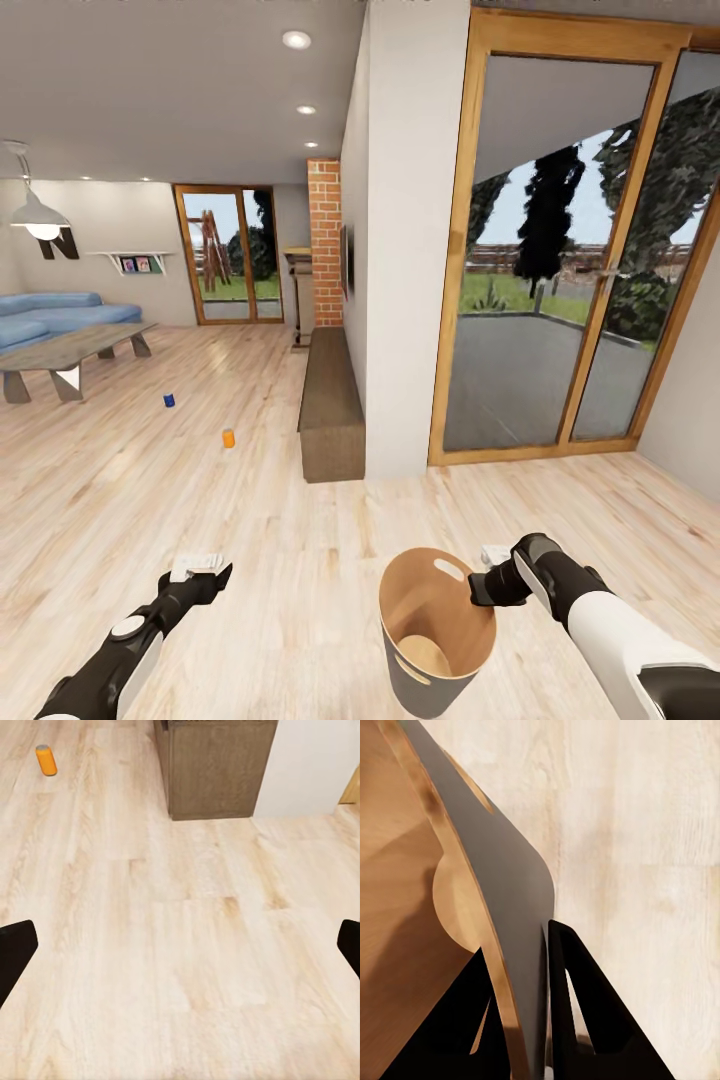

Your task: Put the three can of soda from the living room inside the tash can in the kitchen.

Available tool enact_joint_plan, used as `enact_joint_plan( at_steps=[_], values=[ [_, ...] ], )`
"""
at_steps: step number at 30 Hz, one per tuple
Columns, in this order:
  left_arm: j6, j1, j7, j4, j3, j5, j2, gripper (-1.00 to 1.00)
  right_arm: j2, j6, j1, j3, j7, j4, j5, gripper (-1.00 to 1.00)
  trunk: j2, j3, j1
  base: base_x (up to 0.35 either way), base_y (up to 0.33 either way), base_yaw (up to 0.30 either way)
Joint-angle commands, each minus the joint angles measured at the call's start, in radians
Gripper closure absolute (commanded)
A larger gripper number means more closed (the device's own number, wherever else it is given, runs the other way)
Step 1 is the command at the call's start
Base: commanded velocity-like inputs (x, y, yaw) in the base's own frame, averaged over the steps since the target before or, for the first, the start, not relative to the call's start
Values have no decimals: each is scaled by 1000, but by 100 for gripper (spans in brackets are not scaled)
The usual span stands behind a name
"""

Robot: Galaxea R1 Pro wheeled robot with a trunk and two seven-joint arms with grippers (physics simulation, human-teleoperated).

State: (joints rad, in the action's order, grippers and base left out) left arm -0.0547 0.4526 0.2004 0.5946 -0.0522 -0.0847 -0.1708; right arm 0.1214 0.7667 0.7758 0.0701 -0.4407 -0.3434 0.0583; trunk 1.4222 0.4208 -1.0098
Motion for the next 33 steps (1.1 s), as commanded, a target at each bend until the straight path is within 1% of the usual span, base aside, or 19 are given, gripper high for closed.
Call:
enact_joint_plan(
  at_steps=[1,31,33],
  values=[
    [0,0,0,0,0,0,0,-100,0,5,0,-5,-7,-1,-21,100,-7,-3,4,0,0,0],
    [-1,1,1,-1,2,2,2,-100,-4,5,-1,-4,-10,-2,-23,100,-217,-97,119,0,0,0],
    [-3,1,1,0,2,1,2,-100,-3,5,-1,-4,-10,-2,-23,100,-217,-97,119,0,0,0]
  ],
)
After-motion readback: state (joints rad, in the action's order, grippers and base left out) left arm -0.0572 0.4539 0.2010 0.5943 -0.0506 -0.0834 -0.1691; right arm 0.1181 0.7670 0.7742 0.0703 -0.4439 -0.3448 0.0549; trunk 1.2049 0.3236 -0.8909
